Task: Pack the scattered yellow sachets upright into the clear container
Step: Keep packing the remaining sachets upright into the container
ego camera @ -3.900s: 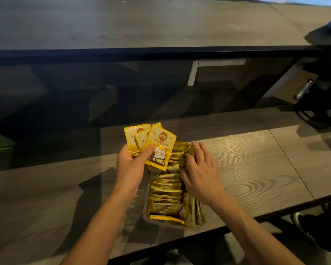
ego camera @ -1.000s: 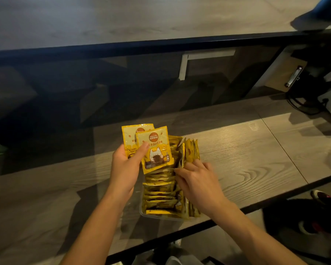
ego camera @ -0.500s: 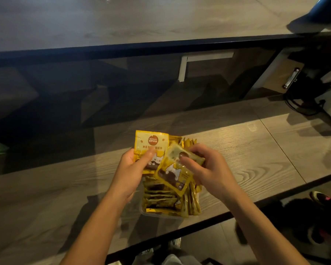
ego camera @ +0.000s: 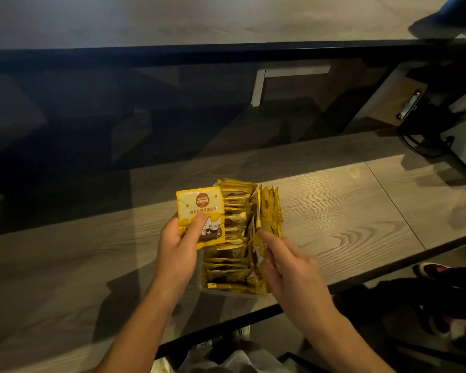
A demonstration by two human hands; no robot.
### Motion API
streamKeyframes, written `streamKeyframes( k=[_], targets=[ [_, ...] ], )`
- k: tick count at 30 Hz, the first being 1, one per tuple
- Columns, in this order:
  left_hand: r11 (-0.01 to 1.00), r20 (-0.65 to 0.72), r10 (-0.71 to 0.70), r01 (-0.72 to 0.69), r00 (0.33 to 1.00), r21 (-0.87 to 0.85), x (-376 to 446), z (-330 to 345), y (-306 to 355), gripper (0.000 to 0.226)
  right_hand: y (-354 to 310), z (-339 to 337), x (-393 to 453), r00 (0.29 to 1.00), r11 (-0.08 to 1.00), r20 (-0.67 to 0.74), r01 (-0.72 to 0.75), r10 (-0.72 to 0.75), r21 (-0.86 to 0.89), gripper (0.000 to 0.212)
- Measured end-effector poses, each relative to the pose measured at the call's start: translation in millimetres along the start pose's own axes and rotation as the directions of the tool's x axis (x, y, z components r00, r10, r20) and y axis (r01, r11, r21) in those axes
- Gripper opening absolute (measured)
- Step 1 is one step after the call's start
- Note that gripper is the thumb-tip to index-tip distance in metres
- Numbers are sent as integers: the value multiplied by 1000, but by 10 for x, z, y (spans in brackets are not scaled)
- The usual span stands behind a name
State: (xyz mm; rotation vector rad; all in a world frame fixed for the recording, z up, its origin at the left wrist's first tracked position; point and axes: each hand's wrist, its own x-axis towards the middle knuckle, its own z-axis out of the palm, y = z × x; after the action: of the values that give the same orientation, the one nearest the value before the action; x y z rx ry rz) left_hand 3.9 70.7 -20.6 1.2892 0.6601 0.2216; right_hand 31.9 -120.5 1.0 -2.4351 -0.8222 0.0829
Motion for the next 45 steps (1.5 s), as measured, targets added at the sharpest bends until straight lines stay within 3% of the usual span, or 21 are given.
streamKeyframes(
  k=[4,9,16,20,23,27,31,33,35,37,39,43,45],
  targets=[
    [1000,-3,3,-3,1000,-6,-30,-22,-30,12,17,145,-9,998,980,61,9,3,-200,38],
    [1000,-17,-1,1,1000,-2,-51,-59,-40,12,95,300,-16,1000,901,8,-6,10,-434,31],
    [999,34,27,-28,999,26,-119,-68,-60,14,202,481,-282,982,913,171,-8,85,-408,63],
    [1000,59,15,-16,998,21,-164,-81,-110,15,216,459,-266,963,919,260,32,78,-394,71],
    [1000,102,20,-22,995,18,-187,-93,-124,19,185,397,-231,969,963,223,-41,102,-265,75],
    [999,245,31,-35,969,15,-214,-112,-65,26,119,164,-85,990,987,-57,-125,132,105,72],
    [989,344,73,-112,936,95,-271,-146,-14,28,50,26,181,994,934,108,-57,20,353,54],
    [979,394,102,-163,913,123,-303,-164,-3,32,68,26,236,978,895,207,-68,-28,441,38],
    [965,401,132,-209,906,155,-329,-179,-18,34,103,27,214,962,862,266,-88,-56,499,36],
    [929,404,172,-285,899,237,-336,-226,-44,34,143,27,165,953,862,286,-66,-94,503,38],
    [828,432,229,-408,872,384,-324,-306,-103,33,183,34,115,951,910,280,5,-133,415,38],
    [586,485,351,-592,801,553,-327,-408,-245,24,203,137,27,948,983,257,177,-185,53,16],
    [499,507,379,-632,774,593,-340,-412,-321,20,189,194,-4,958,978,227,196,-175,-69,18]
  ],
)
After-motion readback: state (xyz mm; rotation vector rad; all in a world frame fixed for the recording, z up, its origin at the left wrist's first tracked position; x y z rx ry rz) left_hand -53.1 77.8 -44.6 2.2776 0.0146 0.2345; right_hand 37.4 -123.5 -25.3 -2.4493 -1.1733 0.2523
